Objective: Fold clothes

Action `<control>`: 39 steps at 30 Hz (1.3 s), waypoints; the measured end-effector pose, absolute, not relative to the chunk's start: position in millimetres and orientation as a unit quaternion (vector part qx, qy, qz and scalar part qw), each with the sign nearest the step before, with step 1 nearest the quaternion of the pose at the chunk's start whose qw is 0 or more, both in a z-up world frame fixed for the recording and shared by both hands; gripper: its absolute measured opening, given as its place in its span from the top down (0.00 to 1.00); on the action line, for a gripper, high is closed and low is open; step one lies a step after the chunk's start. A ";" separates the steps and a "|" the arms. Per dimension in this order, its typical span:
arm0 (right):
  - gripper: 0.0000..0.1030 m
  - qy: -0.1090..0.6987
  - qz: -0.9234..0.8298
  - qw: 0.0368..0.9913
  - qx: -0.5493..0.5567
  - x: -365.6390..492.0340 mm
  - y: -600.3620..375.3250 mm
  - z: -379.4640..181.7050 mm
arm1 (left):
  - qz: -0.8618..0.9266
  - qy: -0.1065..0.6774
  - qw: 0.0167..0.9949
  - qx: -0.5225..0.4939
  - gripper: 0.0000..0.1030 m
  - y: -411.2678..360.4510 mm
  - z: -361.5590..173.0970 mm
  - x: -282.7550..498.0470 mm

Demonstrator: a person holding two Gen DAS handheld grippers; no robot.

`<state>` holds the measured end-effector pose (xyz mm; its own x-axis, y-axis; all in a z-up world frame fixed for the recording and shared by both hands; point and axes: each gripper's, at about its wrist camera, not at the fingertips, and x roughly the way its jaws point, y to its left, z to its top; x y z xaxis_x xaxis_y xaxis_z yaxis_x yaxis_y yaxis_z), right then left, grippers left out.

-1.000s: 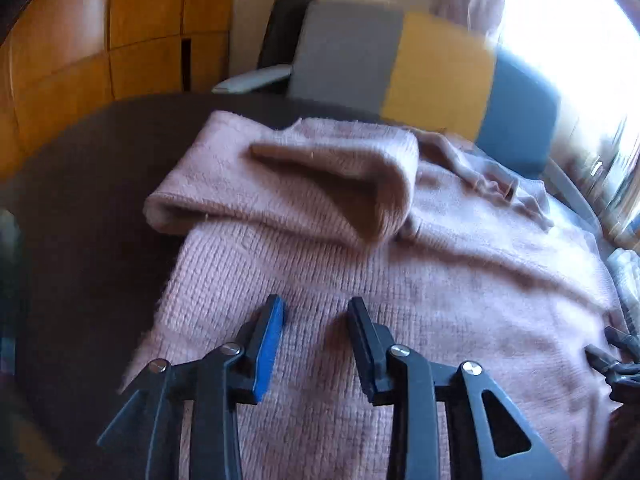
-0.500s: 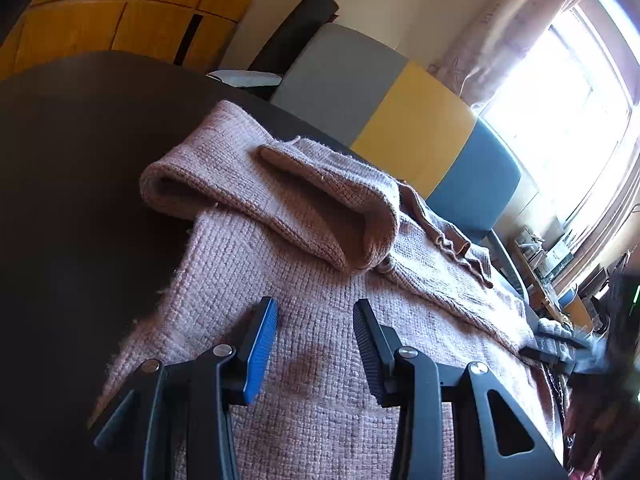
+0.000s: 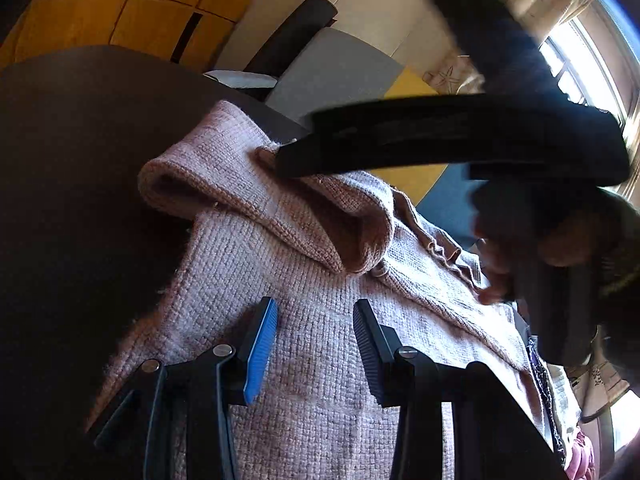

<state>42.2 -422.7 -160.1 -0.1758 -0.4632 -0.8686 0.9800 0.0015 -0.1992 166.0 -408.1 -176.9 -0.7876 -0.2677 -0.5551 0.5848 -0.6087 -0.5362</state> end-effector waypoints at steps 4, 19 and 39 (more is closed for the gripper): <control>0.47 0.435 -0.638 0.540 0.334 33.6 -439.1 -179.7 | -0.871 0.371 0.242 0.213 0.62 -409.0 -177.8 166.5; 0.91 0.315 -0.734 0.519 0.304 -8.7 -381.1 -83.0 | -0.872 0.364 0.243 0.220 0.62 -413.7 -178.3 163.1; 0.55 -0.041 -0.750 0.465 0.468 -127.0 -140.0 -134.9 | -0.871 0.342 0.259 0.240 0.62 -410.7 -175.8 156.2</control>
<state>-127.0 -140.0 -134.9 -0.1293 -0.7354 -0.6652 0.6591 -0.5649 0.4964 156.2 -410.7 -175.8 -0.7506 -0.2859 -0.5956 0.6151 -0.6316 -0.4720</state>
